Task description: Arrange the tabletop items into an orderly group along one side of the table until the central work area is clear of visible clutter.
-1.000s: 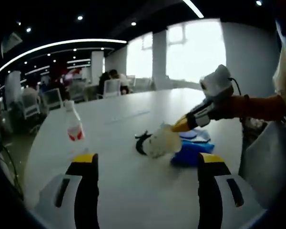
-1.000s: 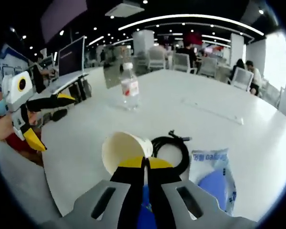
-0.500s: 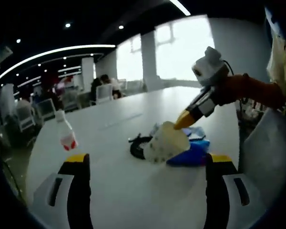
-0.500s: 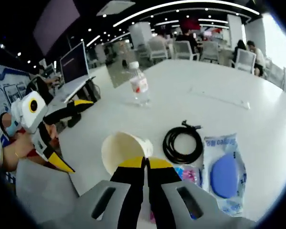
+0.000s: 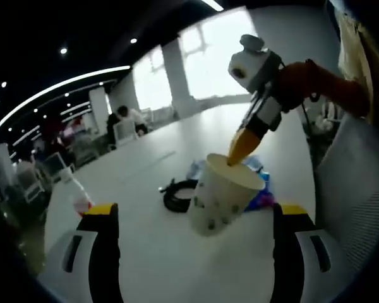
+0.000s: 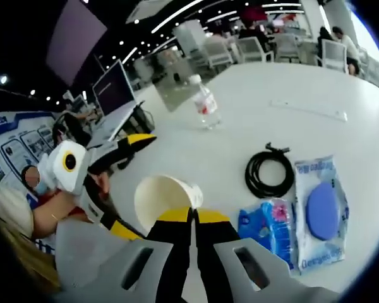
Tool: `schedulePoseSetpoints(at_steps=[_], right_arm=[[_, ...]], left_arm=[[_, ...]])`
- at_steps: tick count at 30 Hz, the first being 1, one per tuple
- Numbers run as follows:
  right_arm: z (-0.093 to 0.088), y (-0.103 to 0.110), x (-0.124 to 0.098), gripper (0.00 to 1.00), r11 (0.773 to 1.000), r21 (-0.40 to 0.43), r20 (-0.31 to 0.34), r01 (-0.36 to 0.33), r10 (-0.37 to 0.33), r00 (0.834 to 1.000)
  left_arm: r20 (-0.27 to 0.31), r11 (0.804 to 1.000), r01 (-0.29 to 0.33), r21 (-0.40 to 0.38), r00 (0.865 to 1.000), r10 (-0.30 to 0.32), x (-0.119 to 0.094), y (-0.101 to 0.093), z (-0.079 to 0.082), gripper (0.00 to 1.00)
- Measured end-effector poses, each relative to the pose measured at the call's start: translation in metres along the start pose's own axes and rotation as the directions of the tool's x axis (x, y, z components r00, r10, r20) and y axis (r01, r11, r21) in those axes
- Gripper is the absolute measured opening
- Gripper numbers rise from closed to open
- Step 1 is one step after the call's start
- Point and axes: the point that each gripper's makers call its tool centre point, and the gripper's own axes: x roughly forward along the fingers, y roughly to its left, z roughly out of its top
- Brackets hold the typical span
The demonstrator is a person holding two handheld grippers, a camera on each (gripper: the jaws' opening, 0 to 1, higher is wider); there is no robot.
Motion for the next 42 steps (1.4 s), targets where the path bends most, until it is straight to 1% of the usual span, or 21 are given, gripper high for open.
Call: schedulePoseSetpoints(at_steps=[1, 2, 3, 5, 7, 10, 13, 16, 19, 20, 22, 26, 28, 30, 33, 36, 38, 39, 40, 41, 42], right_arm=[[-0.002, 0.002, 0.000, 0.02, 1.000, -0.001, -0.011, -0.002, 0.002, 1.000], [-0.003, 0.002, 0.000, 0.02, 1.000, -0.003, -0.019, 0.003, -0.003, 1.000], [-0.006, 0.001, 0.000, 0.02, 1.000, -0.021, -0.034, 0.017, -0.018, 0.999], [-0.008, 0.002, 0.000, 0.02, 0.999, -0.027, -0.045, 0.023, -0.024, 0.999], [-0.008, 0.004, -0.001, 0.02, 1.000, -0.012, -0.049, 0.010, -0.011, 0.999], [-0.005, 0.012, -0.001, 0.02, 0.999, 0.028, -0.045, -0.026, 0.027, 0.999], [-0.005, 0.016, -0.001, 0.02, 0.998, 0.043, -0.048, -0.045, 0.047, 0.998], [-0.005, 0.018, -0.002, 0.02, 0.998, 0.045, -0.053, -0.050, 0.053, 0.997], [-0.004, 0.020, -0.002, 0.02, 0.997, 0.044, -0.052, -0.058, 0.060, 0.997], [-0.004, 0.019, -0.001, 0.02, 0.997, 0.046, -0.052, -0.058, 0.060, 0.997], [-0.003, 0.017, -0.002, 0.02, 0.997, 0.054, -0.047, -0.053, 0.055, 0.997], [0.003, 0.016, -0.002, 0.02, 0.994, 0.091, -0.025, -0.059, 0.062, 0.998], [0.005, 0.015, -0.003, 0.02, 0.993, 0.100, -0.016, -0.063, 0.065, 0.998], [0.007, 0.018, -0.004, 0.02, 0.989, 0.121, -0.006, -0.088, 0.089, 0.996], [0.008, 0.019, -0.004, 0.02, 0.987, 0.127, -0.005, -0.097, 0.099, 0.995], [0.008, 0.019, -0.003, 0.02, 0.989, 0.113, -0.003, -0.097, 0.098, 0.995], [0.011, 0.020, -0.004, 0.02, 0.990, 0.095, 0.015, -0.100, 0.099, 0.995], [0.015, 0.022, -0.004, 0.02, 0.992, 0.060, 0.031, -0.108, 0.107, 0.994], [0.018, 0.025, -0.005, 0.03, 0.993, -0.008, 0.043, -0.116, 0.117, 0.992], [0.020, 0.027, -0.006, 0.03, 0.993, -0.037, 0.058, -0.114, 0.116, 0.992], [0.022, 0.030, -0.007, 0.03, 0.992, -0.029, 0.070, -0.120, 0.121, 0.990]], left_arm=[[0.001, 1.000, 0.000, 0.004, 1.000, 0.000, 0.001, -0.001, 0.002, 0.99], [0.011, 1.000, 0.010, 0.027, 1.000, -0.010, 0.001, -0.004, 0.006, 0.99], [0.017, 0.999, 0.017, 0.041, 1.000, -0.018, 0.002, -0.006, 0.008, 0.99], [0.013, 0.998, 0.019, 0.061, 1.000, -0.020, 0.003, -0.007, 0.010, 0.97], [0.005, 0.996, 0.027, 0.079, 1.000, -0.028, 0.005, -0.009, 0.008, 0.96], [-0.033, 0.995, 0.038, 0.093, 0.999, -0.035, 0.006, -0.010, -0.002, 0.93], [-0.044, 0.992, 0.042, 0.119, 0.998, -0.037, 0.005, -0.010, -0.005, 0.86], [-0.039, 0.992, 0.050, 0.117, 0.998, -0.046, 0.006, -0.012, -0.004, 0.81], [-0.030, 0.982, 0.031, 0.187, 0.999, -0.026, 0.006, -0.009, -0.001, 0.73], [-0.029, 0.984, 0.033, 0.178, 0.999, -0.029, 0.006, -0.011, -0.001, 0.69], [-0.022, 0.984, 0.045, 0.171, 0.999, -0.042, 0.007, -0.013, 0.000, 0.64], [-0.034, 0.976, 0.048, 0.214, 0.999, -0.042, 0.007, -0.014, -0.001, 0.50], [-0.032, 0.976, 0.054, 0.211, 0.998, -0.048, 0.008, -0.016, 0.000, 0.45], [-0.032, 0.975, 0.061, 0.212, 0.998, -0.055, 0.008, -0.018, 0.001, 0.42], [-0.035, 0.977, 0.062, 0.203, 0.998, -0.056, 0.009, -0.019, 0.001, 0.41], [-0.038, 0.978, 0.060, 0.201, 0.998, -0.053, 0.008, -0.020, 0.002, 0.41], [-0.035, 0.978, 0.050, 0.205, 0.998, -0.044, 0.008, -0.019, 0.003, 0.41], [-0.034, 0.979, 0.044, 0.199, 0.999, -0.038, 0.008, -0.017, 0.004, 0.41], [-0.033, 0.981, 0.042, 0.188, 0.999, -0.037, 0.007, -0.016, 0.004, 0.41], [-0.027, 0.987, 0.041, 0.155, 0.999, -0.037, 0.007, -0.016, 0.005, 0.41], [-0.024, 0.992, 0.039, 0.117, 0.999, -0.037, 0.006, -0.014, 0.004, 0.40]])
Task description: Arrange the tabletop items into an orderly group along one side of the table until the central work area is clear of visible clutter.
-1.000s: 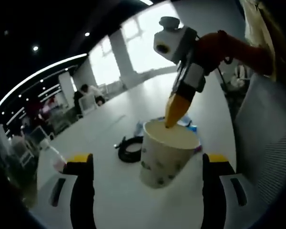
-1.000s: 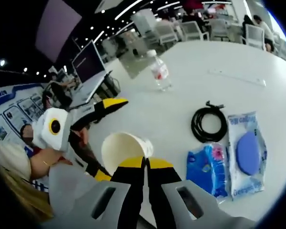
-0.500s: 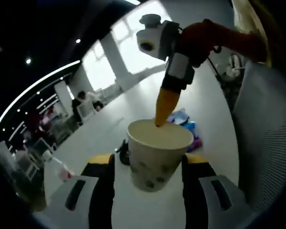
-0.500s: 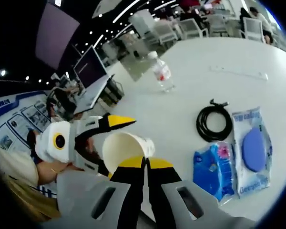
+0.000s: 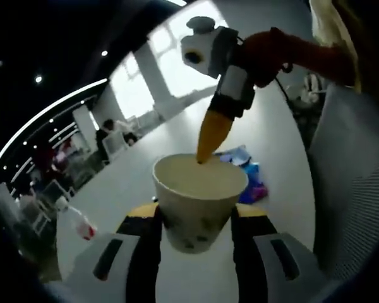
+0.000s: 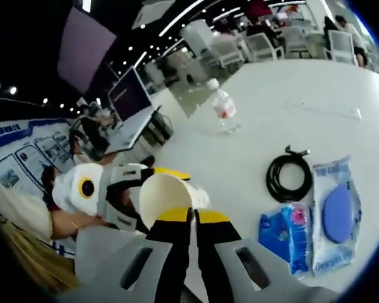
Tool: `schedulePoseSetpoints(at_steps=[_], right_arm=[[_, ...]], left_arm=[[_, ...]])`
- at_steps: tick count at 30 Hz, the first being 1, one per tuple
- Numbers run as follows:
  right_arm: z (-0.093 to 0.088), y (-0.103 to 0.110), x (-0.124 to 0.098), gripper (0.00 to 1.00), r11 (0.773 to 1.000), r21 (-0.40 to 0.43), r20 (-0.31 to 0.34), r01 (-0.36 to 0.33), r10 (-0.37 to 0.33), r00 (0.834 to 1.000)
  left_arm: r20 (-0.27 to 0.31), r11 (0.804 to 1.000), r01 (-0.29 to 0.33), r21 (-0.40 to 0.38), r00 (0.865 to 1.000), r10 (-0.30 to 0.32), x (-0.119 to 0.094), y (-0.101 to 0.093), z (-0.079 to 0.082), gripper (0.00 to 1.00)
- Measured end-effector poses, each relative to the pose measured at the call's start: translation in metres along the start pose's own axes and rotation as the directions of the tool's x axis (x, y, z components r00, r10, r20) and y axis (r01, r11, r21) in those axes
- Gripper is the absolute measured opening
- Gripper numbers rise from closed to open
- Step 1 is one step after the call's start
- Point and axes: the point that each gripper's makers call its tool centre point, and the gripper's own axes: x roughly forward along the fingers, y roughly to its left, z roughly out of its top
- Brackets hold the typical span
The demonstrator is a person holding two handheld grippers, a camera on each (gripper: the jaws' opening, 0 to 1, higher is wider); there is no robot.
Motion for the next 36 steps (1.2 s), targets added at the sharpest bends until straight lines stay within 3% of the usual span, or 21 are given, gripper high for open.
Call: schedulePoseSetpoints(at_steps=[4, 10, 12, 18, 22, 33, 36], right_arm=[[0.002, 0.000, 0.000, 0.04, 1.000, -0.001, 0.013, -0.006, 0.006, 1.000], [0.016, 0.001, -0.003, 0.08, 0.998, -0.058, 0.083, -0.007, 0.012, 0.996], [0.025, -0.001, -0.005, 0.18, 0.987, -0.160, 0.126, 0.032, -0.012, 0.992], [0.029, -0.009, -0.010, 0.51, 0.974, -0.210, 0.150, 0.088, -0.057, 0.987], [0.030, -0.016, -0.015, 0.72, 0.952, -0.272, 0.164, 0.142, -0.100, 0.981], [0.019, -0.039, -0.024, 1.00, 0.940, -0.275, 0.141, 0.204, -0.171, 0.975], [0.016, -0.045, -0.028, 0.99, 0.940, -0.264, 0.141, 0.217, -0.185, 0.973]], left_arm=[[0.021, 1.000, -0.003, -0.017, 1.000, 0.003, -0.002, 0.004, 0.001, 0.40], [0.088, 0.990, 0.017, -0.139, 0.996, -0.005, -0.003, 0.003, 0.013, 0.40], [0.096, 0.985, 0.014, -0.174, 0.995, 0.003, -0.003, 0.005, 0.014, 0.40], [0.099, 0.974, -0.005, -0.227, 0.995, 0.028, -0.004, 0.010, 0.013, 0.40], [0.086, 0.967, -0.030, -0.253, 0.995, 0.053, -0.004, 0.015, 0.010, 0.40], [0.090, 0.948, -0.054, -0.313, 0.992, 0.086, -0.006, 0.021, 0.009, 0.40], [0.088, 0.946, -0.069, -0.316, 0.991, 0.102, -0.007, 0.024, 0.009, 0.40]])
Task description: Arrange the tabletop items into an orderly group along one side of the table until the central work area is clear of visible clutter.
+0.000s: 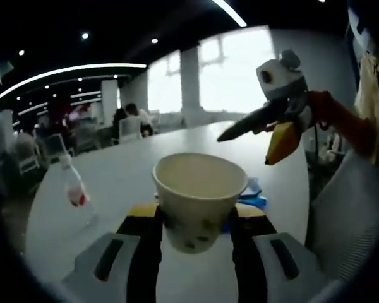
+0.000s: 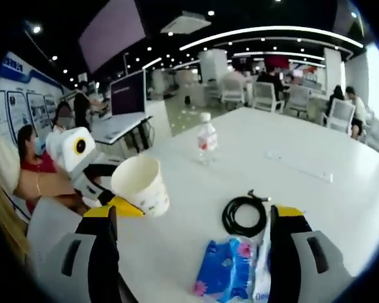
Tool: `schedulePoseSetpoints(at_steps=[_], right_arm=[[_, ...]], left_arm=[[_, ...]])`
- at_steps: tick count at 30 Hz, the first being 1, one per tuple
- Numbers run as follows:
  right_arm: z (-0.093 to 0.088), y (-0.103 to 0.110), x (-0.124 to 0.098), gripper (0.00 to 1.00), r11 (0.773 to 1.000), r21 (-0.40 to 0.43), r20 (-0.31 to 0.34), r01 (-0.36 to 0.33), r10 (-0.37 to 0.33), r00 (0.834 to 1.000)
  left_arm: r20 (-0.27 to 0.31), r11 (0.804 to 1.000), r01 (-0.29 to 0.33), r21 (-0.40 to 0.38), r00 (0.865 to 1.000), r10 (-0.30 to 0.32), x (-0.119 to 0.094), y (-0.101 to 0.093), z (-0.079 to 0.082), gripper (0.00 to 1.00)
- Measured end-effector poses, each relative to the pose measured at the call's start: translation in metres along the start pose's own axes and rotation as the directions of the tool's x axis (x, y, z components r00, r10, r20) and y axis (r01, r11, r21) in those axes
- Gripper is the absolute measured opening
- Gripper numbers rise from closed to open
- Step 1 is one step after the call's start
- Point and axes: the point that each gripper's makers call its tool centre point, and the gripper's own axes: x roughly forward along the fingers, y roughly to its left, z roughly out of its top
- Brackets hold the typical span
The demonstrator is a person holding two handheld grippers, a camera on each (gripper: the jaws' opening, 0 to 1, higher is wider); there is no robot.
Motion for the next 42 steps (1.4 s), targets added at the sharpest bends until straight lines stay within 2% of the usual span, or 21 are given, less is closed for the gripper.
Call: schedulePoseSetpoints(at_steps=[4, 12, 20, 24, 28, 34, 42], right_arm=[[-0.006, -0.005, -0.003, 1.00, 1.000, 0.004, -0.007, 0.008, -0.008, 1.000], [-0.019, -0.017, -0.004, 1.00, 0.999, 0.043, 0.022, 0.019, -0.020, 1.000], [-0.040, -0.022, 0.001, 0.99, 0.995, 0.102, -0.015, 0.011, -0.010, 1.000], [-0.051, -0.023, 0.001, 1.00, 0.996, 0.084, -0.056, 0.017, -0.012, 0.998], [-0.053, -0.028, -0.002, 1.00, 0.997, 0.071, -0.068, 0.033, -0.028, 0.997], [-0.059, -0.031, -0.002, 0.99, 0.996, 0.078, -0.087, 0.041, -0.034, 0.996], [-0.059, -0.037, -0.002, 0.99, 0.994, 0.094, -0.077, 0.047, -0.040, 0.996]], left_arm=[[0.003, 1.000, -0.025, 0.014, 1.000, 0.025, 0.000, 0.005, 0.003, 0.40], [0.031, 0.997, -0.069, -0.018, 0.997, 0.069, 0.004, 0.025, 0.012, 0.40], [0.039, 0.994, -0.113, -0.004, 0.993, 0.114, 0.020, 0.050, 0.025, 0.40], [0.055, 0.992, -0.124, -0.002, 0.991, 0.123, 0.032, 0.064, 0.031, 0.40], [0.048, 0.990, -0.140, -0.009, 0.989, 0.141, 0.042, 0.078, 0.031, 0.40], [0.035, 0.976, -0.206, -0.064, 0.977, 0.208, 0.059, 0.110, 0.024, 0.40], [0.030, 0.962, -0.254, -0.097, 0.966, 0.258, 0.084, 0.141, 0.019, 0.40]])
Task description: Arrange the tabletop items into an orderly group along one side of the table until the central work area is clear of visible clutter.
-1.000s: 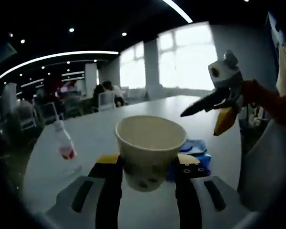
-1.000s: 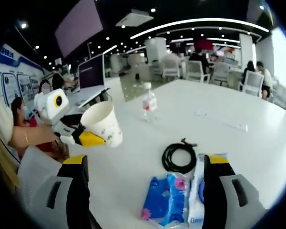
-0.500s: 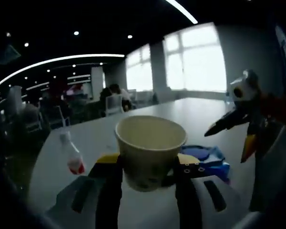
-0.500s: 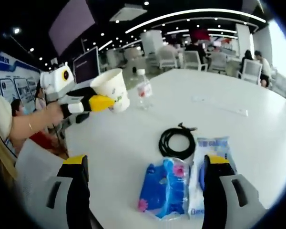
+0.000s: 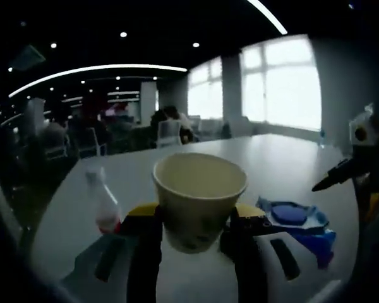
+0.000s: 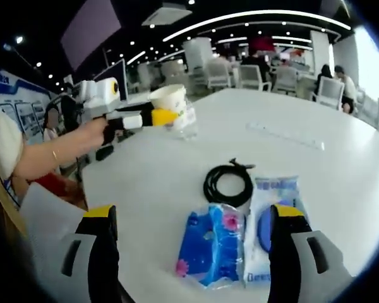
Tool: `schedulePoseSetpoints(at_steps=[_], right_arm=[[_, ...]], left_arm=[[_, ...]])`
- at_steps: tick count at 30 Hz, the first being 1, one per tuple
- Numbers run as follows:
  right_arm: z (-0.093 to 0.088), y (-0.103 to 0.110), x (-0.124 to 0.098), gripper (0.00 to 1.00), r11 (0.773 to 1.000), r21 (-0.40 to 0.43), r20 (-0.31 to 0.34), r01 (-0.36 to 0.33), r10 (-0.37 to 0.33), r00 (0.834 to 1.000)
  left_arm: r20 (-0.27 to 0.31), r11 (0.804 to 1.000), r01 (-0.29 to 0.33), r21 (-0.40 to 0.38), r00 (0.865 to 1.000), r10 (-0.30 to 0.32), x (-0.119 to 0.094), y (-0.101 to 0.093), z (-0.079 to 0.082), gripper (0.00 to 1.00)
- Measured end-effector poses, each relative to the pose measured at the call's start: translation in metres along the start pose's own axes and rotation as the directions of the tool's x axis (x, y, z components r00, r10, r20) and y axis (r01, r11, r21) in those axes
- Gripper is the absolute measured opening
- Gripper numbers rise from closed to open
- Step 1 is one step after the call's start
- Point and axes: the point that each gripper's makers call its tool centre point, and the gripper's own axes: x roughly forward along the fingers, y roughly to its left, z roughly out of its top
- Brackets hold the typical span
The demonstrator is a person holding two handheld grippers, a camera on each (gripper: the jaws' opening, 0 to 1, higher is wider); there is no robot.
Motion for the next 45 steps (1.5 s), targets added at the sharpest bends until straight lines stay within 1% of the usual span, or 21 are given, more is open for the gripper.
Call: schedulePoseSetpoints(at_steps=[3, 5, 7, 12, 15, 19, 22, 27, 29, 32, 33, 34, 35, 37, 39, 40, 42, 45], right_arm=[[-0.003, -0.004, 0.000, 0.99, 1.000, 0.011, -0.009, 0.005, -0.004, 1.000], [-0.004, -0.007, 0.000, 0.99, 1.000, 0.021, -0.006, 0.007, -0.007, 1.000], [-0.005, -0.010, 0.000, 0.99, 0.999, 0.030, -0.007, 0.014, -0.014, 1.000], [-0.010, -0.015, 0.000, 0.99, 0.999, 0.035, -0.021, 0.028, -0.027, 0.999], [-0.015, -0.018, 0.001, 0.99, 0.999, 0.044, -0.032, 0.030, -0.029, 0.999], [-0.020, -0.022, 0.001, 0.99, 0.998, 0.054, -0.047, 0.041, -0.039, 0.998], [-0.024, -0.024, 0.000, 0.99, 0.997, 0.059, -0.057, 0.049, -0.045, 0.997], [-0.029, -0.027, 0.000, 0.99, 0.996, 0.069, -0.073, 0.059, -0.054, 0.996], [-0.031, -0.026, 0.001, 0.99, 0.996, 0.066, -0.077, 0.054, -0.048, 0.996], [-0.033, -0.024, 0.003, 0.99, 0.997, 0.066, -0.087, 0.048, -0.042, 0.995], [-0.034, -0.024, 0.003, 0.99, 0.997, 0.067, -0.090, 0.047, -0.041, 0.995], [-0.034, -0.024, 0.003, 0.99, 0.997, 0.068, -0.093, 0.047, -0.041, 0.995], [-0.035, -0.024, 0.003, 0.99, 0.996, 0.069, -0.095, 0.048, -0.041, 0.995], [-0.036, -0.024, 0.002, 0.99, 0.996, 0.068, -0.097, 0.049, -0.042, 0.994], [-0.036, -0.024, 0.002, 0.99, 0.996, 0.068, -0.096, 0.049, -0.042, 0.994], [-0.036, -0.024, 0.002, 0.99, 0.997, 0.064, -0.100, 0.047, -0.041, 0.994], [-0.039, -0.024, 0.002, 0.99, 0.997, 0.060, -0.111, 0.051, -0.044, 0.993], [-0.039, -0.024, 0.002, 0.99, 0.997, 0.061, -0.115, 0.051, -0.044, 0.992]], left_arm=[[0.004, 1.000, -0.011, -0.013, 1.000, 0.011, 0.013, 0.007, -0.003, 0.40], [-0.004, 0.999, -0.023, -0.022, 1.000, 0.022, 0.022, 0.011, -0.007, 0.40], [-0.006, 0.999, -0.034, -0.012, 0.999, 0.034, 0.031, 0.015, -0.009, 0.40], [0.014, 0.997, -0.068, -0.029, 0.998, 0.068, 0.050, 0.021, -0.012, 0.40], [-0.009, 0.997, -0.080, -0.014, 0.997, 0.080, 0.059, 0.024, -0.020, 0.40], [-0.022, 0.996, -0.085, -0.022, 0.996, 0.085, 0.068, 0.028, -0.031, 0.40], [-0.031, 0.994, -0.103, -0.027, 0.994, 0.102, 0.073, 0.034, -0.038, 0.40], [-0.045, 0.989, -0.125, -0.073, 0.991, 0.122, 0.080, 0.040, -0.050, 0.40], [-0.040, 0.987, -0.129, -0.091, 0.991, 0.126, 0.082, 0.041, -0.053, 0.40], [-0.052, 0.987, -0.141, -0.079, 0.989, 0.137, 0.085, 0.040, -0.063, 0.40], [-0.065, 0.985, -0.144, -0.091, 0.988, 0.139, 0.086, 0.041, -0.067, 0.40], [-0.075, 0.982, -0.146, -0.122, 0.988, 0.138, 0.087, 0.041, -0.072, 0.40], [-0.071, 0.980, -0.151, -0.126, 0.987, 0.143, 0.087, 0.042, -0.073, 0.40], [-0.067, 0.980, -0.161, -0.116, 0.986, 0.154, 0.088, 0.043, -0.075, 0.40], [-0.062, 0.986, -0.152, -0.067, 0.987, 0.148, 0.091, 0.044, -0.076, 0.40], [-0.070, 0.984, -0.159, -0.079, 0.986, 0.153, 0.093, 0.047, -0.077, 0.40], [-0.062, 0.982, -0.161, -0.100, 0.986, 0.155, 0.092, 0.048, -0.077, 0.40], [-0.085, 0.981, -0.167, -0.095, 0.984, 0.160, 0.091, 0.048, -0.084, 0.40]])
